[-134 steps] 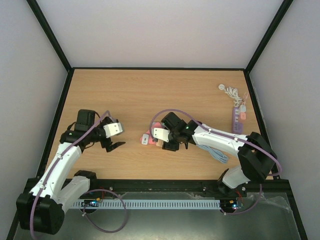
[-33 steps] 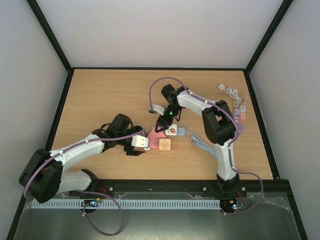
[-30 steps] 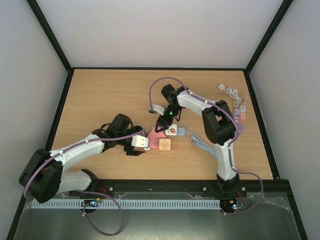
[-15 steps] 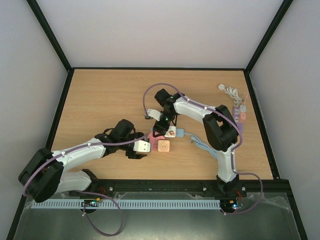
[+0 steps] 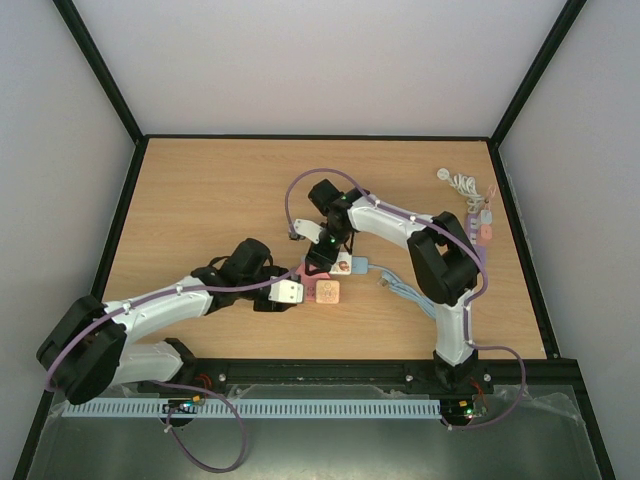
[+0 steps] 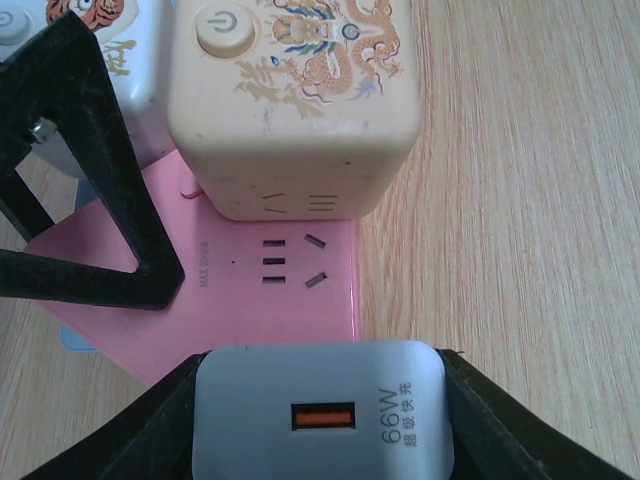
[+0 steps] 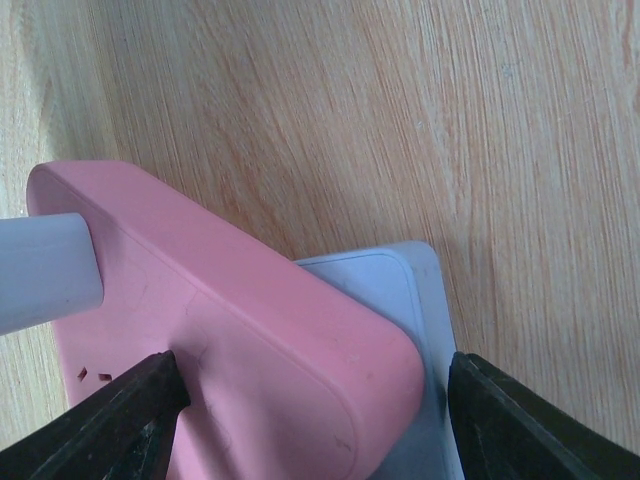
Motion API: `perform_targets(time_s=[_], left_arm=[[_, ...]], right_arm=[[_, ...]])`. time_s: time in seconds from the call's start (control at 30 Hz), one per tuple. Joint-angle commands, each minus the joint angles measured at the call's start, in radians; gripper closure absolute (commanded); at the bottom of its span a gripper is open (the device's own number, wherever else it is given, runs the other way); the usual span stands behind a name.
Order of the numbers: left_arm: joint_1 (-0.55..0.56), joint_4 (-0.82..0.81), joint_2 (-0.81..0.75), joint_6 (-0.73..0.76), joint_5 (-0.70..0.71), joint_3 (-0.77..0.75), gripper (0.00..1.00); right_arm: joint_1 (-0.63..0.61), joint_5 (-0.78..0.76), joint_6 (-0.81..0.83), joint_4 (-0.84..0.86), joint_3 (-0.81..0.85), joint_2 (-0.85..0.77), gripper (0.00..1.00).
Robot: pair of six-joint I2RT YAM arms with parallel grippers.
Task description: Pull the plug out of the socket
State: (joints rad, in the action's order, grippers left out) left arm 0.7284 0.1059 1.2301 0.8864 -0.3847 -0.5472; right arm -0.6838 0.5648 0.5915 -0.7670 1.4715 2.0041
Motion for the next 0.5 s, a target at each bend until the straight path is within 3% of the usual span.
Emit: perform_targets(time_s=[0.0,0.23,0.47], left_arm=[[0.028,0.029,-0.014,-0.006,-0.023,-0.060,0.54],[0.031,0.055,-0.029,-0.008,-0.041,-0.082,0.65],[0.030,0.079,-0.050,-0.035,-0.115,-0.093,0.67]], right_arm=[[-0.006,-0.226,0.001,0.059,-0.069,0.063,0.29],[-0.007,-0.269,-0.005,0.091,-0.101,0.073,0.29],[-0.007,-0.306,-0.013,0.111,-0.116,0.081,0.29]])
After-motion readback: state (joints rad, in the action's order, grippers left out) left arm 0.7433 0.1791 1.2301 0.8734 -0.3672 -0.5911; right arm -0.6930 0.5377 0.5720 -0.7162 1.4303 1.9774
